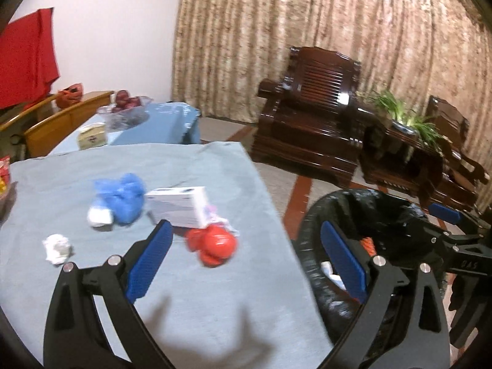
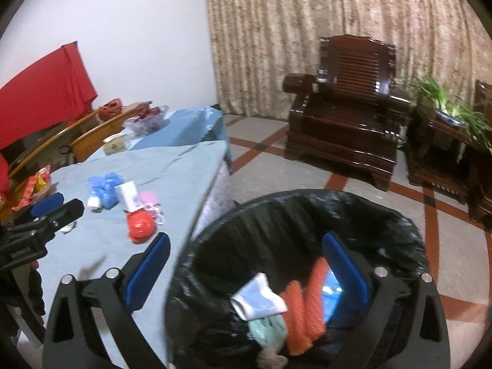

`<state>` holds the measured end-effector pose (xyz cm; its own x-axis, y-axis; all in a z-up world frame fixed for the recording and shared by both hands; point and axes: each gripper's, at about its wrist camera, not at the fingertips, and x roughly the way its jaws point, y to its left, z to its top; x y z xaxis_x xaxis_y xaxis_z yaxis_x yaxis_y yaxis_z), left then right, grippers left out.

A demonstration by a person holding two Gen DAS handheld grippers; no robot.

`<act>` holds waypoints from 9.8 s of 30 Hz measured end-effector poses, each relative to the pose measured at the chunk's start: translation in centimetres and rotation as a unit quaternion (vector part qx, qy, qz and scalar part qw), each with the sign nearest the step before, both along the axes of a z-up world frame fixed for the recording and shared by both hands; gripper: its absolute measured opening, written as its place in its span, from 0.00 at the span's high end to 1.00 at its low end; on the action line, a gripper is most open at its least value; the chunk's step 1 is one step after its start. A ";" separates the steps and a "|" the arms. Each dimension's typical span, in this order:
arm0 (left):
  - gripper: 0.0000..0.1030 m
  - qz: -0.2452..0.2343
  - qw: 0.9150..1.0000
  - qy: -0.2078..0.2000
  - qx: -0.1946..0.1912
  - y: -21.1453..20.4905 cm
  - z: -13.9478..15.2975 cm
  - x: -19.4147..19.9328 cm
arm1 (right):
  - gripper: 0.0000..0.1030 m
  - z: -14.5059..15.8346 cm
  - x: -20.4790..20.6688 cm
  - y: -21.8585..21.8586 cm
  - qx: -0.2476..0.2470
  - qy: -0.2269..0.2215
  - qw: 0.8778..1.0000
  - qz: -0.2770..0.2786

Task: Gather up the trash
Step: 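Move both tools back over the table toward the remaining trash, then grasp white tissue with left gripper while right tool reaches white medicine box, then grasp white medicine box with right gripper while left gripper holds tissue, then carry the tissue and medicine box over the trash bin with both tools, then open both grippers to drop tissue and box into the bin, then move both tools back over the table toward the red bag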

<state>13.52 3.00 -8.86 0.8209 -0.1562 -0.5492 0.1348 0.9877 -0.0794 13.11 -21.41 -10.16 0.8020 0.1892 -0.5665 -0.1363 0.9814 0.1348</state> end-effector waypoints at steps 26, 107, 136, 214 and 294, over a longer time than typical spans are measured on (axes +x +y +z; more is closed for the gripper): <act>0.08 0.131 0.991 0.007 0.020 14.8 -1.6 -0.9 | 0.06 -1.8 4.5 13.9 -0.001 -0.008 0.996 0.094; 0.63 0.182 0.979 0.090 0.020 22.4 -7.8 7.5 | 0.55 -6.8 14.2 24.3 -0.041 0.022 0.979 0.196; 0.62 0.160 0.986 0.052 0.014 18.5 -2.5 4.3 | 0.72 -2.1 10.4 23.4 0.007 0.004 0.975 0.223; 0.62 -0.100 0.995 -0.001 0.004 -12.2 2.1 0.2 | 0.72 3.8 -2.4 -6.0 -0.011 -0.044 0.997 -0.055; 0.08 0.088 0.996 0.012 0.015 8.9 -0.5 -0.6 | 0.06 0.2 2.3 7.6 -0.008 -0.021 0.998 0.053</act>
<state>12.92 11.91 -9.38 0.8206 0.0049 -0.5715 -0.0413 0.9979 -0.0507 15.45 -13.78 -9.91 0.8008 0.2657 -0.5367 -0.2446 0.9631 0.1119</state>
